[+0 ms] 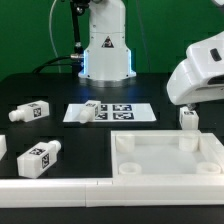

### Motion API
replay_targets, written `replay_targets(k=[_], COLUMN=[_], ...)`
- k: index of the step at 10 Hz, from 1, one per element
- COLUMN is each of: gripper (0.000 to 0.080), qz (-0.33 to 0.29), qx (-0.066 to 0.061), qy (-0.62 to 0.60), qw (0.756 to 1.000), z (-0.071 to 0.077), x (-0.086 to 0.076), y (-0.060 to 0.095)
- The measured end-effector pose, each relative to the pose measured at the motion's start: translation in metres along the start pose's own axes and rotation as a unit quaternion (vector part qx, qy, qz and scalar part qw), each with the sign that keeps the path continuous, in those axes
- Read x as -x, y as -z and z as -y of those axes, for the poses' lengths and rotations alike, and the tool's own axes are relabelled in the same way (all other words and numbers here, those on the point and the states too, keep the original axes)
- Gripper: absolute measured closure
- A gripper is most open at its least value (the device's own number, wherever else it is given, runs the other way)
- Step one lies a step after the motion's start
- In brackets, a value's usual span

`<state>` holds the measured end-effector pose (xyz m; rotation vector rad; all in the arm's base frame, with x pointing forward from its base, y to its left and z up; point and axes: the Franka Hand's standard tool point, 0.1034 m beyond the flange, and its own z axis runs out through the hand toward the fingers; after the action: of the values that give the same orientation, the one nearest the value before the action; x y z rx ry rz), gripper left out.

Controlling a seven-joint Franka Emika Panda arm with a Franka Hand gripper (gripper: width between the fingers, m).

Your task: Assemble square table

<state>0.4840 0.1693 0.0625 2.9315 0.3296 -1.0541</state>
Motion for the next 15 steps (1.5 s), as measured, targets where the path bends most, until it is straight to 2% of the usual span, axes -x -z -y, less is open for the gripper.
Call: replay_targets(k=[1, 2, 3, 4, 6, 7, 8, 9, 14, 15], gripper=[0.0150, 0.0150, 0.0150, 0.0150, 0.0150, 0.0150, 0.0150, 0.0150, 0.0150, 0.0150], qz=[0.001, 0.013, 0.028, 0.078, 0.125, 0.156, 0.174, 0.174, 0.173, 0.165], qx=[0.000, -0.008, -0.023, -0.042, -0.040, -0.040, -0.044, -0.058, -0.057, -0.056], qy=[-0.001, -0.023, -0.050, -0.072, -0.067, -0.066, -0.075, -0.104, -0.113, -0.129], qw=[1.000, 1.000, 0.998, 0.993, 0.989, 0.985, 0.981, 0.977, 0.977, 0.976], z=[-0.001, -0.003, -0.009, -0.013, -0.014, -0.015, -0.015, -0.012, -0.013, -0.014], x=[0.000, 0.001, 0.002, 0.010, 0.005, 0.010, 0.008, 0.006, 0.006, 0.007], y=[-0.001, -0.007, -0.014, -0.018, -0.020, -0.024, -0.029, -0.036, -0.043, -0.061])
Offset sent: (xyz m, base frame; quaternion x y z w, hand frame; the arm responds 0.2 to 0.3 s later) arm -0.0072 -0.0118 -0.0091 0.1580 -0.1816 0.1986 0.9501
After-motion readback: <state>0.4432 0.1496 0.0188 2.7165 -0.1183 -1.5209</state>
